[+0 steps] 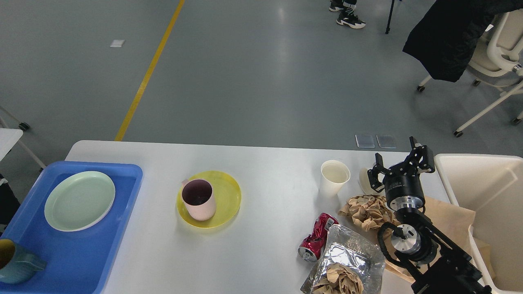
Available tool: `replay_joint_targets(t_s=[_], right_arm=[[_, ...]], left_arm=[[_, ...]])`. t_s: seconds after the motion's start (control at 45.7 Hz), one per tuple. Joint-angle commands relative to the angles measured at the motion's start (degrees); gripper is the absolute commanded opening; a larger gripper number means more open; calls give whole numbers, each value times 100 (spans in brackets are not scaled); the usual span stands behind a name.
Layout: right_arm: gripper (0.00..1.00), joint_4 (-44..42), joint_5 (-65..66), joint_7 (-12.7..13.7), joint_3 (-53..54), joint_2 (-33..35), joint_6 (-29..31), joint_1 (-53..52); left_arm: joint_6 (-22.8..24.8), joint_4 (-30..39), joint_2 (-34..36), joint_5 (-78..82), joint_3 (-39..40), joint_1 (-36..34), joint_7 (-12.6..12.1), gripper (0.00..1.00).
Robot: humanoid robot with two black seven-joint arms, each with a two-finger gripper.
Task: Tidy desktop
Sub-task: 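Release the teal mug and raise the left gripper, then reach the left gripper to the pink cup and grasp it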
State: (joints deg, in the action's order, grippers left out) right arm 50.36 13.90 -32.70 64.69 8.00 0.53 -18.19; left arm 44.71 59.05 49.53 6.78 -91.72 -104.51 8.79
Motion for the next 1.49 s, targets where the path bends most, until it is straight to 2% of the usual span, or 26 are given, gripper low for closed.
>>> replay_joint_targets(t_s=[0.0,0.088,0.197,0.35,0.504,0.679,0.854,1.095,1.336,1.467], right_arm=[[100,-9,-1,0,0,0,0,0],[100,-9,-1,0,0,0,0,-9],[100,-9,-1,0,0,0,0,0],[100,-9,-1,0,0,0,0,0],[100,-9,-1,0,0,0,0,0],[100,-9,-1,0,0,0,0,0],[100,-9,-1,0,0,0,0,0],[100,0,-1,0,0,0,0,0],[100,0,-1,0,0,0,0,0],[100,0,-1,0,0,0,0,0]], left_arm=[[-59,940,-873,-422,-531,-1141,-9,94],[-138,1520,-1567,-704,-654,-1694,-18,93],[-463,2408,-2648,-1117,-602,-2582,-53,92],[-508,2998,-3572,-1723,-260,-3523,-176,92],[-481,3341,-4161,-2049,4,-4226,-176,92],[-464,3657,-4197,-2172,443,-4631,-150,92],[-499,3666,-4162,-2251,558,-4526,-123,92],[-639,3482,-4144,-2260,514,-3929,-123,92],[-797,2604,-4065,-2269,549,-2287,-115,92],[-1412,2111,-4030,-2278,558,-1284,-123,92]])
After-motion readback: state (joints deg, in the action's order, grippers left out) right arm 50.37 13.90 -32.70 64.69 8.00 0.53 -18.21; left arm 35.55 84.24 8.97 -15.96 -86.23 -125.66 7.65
